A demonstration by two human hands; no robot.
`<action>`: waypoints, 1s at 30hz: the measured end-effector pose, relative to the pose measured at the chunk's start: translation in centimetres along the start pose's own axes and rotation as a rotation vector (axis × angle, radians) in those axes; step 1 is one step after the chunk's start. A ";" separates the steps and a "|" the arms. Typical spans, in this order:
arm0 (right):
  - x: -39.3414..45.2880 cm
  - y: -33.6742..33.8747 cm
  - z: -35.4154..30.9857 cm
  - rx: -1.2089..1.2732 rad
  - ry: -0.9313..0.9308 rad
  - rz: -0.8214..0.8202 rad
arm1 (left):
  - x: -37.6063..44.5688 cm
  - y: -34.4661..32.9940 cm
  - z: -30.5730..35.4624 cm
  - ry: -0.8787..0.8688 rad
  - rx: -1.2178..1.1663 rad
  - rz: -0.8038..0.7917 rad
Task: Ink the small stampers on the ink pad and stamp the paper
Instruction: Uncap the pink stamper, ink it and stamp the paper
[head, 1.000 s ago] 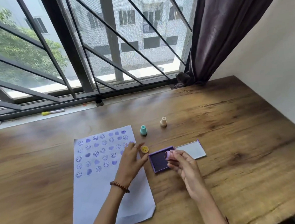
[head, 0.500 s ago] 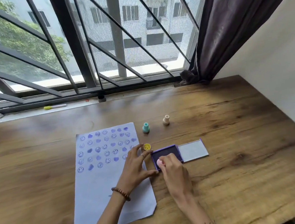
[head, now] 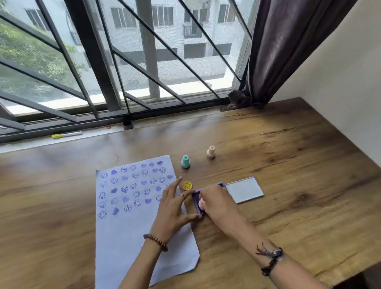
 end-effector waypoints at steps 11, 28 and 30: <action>-2.3 0.3 -2.6 0.426 -0.125 0.183 | -7.4 5.7 -3.7 0.079 0.251 0.178; 1.2 -2.3 -7.5 0.072 -0.155 0.190 | -8.2 6.2 -7.6 0.131 0.366 0.085; 1.9 -2.4 -7.4 0.047 -0.163 0.169 | -8.2 6.3 -7.4 0.131 0.361 0.089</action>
Point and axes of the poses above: each hand's wrist, its own x-axis towards the middle knuckle, its own y-axis out of the back of the hand, z = x × y, the point moved 10 cm from there along x, towards the middle knuckle, and after that the axes turned 7 degrees about -y, right-handed, at the moved point
